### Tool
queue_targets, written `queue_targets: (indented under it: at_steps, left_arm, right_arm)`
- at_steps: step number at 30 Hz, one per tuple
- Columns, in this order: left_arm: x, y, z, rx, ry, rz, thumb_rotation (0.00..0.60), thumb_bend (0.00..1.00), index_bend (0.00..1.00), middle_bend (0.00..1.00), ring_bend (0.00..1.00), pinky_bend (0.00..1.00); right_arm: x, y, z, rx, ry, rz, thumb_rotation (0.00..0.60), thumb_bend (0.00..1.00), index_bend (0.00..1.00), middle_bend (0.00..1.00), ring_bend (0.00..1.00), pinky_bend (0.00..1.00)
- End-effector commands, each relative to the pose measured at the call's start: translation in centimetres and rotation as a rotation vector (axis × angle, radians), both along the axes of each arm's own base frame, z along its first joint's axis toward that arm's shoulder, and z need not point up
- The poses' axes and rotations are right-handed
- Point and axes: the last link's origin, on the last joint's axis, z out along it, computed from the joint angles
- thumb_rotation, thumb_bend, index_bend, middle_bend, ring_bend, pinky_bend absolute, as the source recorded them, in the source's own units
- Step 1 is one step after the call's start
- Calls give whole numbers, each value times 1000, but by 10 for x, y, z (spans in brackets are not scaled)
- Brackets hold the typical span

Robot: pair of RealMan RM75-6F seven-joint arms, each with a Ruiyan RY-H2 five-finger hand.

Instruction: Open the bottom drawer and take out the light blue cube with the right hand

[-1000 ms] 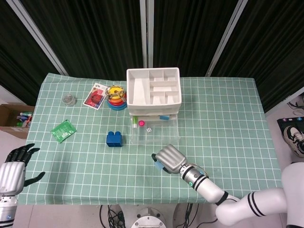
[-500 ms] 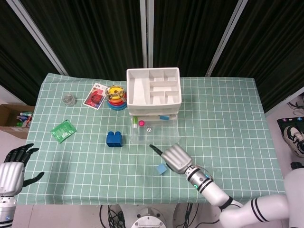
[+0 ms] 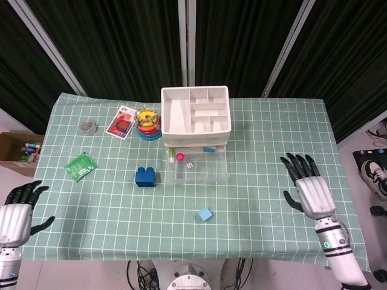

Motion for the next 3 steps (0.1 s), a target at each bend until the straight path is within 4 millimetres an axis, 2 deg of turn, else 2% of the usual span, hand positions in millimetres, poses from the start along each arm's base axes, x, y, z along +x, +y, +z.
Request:
queue_targets:
  at_steps: [1,3]
  left_arm:
    - [6,-3,-4,-9,-28,-19,600,0,262,175,163,192]
    - [9,-4,-5,-14,-42,-26,600,0,262,175,163,192]
  right_arm:
    - [-46,40,27,-56,-40,-63,600,277,0,0,0,0]
    - [-52,49,30,-67,-48,-60,600,277,0,0,0,0]
